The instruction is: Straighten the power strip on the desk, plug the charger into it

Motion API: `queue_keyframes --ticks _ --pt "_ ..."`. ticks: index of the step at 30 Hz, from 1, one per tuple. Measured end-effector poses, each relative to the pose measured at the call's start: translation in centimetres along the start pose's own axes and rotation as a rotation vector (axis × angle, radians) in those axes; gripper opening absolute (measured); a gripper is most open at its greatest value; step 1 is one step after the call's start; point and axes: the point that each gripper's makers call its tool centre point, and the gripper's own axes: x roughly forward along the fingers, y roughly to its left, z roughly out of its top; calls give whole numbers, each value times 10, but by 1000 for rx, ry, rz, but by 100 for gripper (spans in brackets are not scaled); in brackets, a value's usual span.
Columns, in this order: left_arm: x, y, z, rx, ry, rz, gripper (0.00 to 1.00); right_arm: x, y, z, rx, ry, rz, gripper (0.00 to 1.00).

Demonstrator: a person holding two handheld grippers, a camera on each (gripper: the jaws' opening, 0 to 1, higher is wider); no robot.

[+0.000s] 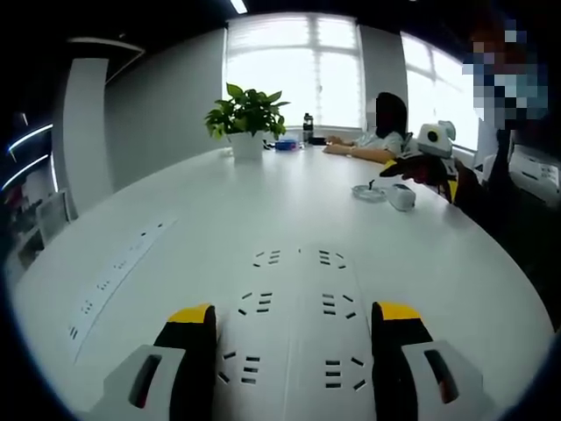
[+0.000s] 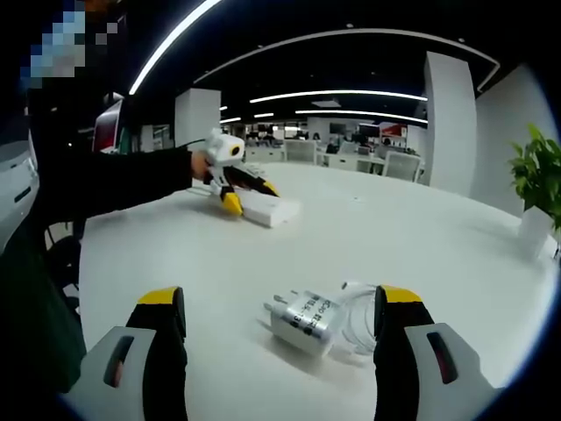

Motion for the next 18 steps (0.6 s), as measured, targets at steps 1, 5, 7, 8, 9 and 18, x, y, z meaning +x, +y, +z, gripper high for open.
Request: queue_keyframes --ticks 1,5,7,8,9,18 --pt "0 0 0 0 -1 0 72 0 0 0 0 -1 1 88" --pt "2 0 2 2 -7 2 72 1 1 0 0 -1 5 88" --pt "4 -1 3 3 -10 2 72 1 1 0 2 -1 6 88" --pt "4 0 3 4 -11 1 71 1 2 0 1 -1 6 88" --pt "5 0 4 4 -12 1 71 1 2 0 0 -2 7 88" --pt "9 -1 6 5 -9 -9 71 2 1 1 0 -5 9 88"
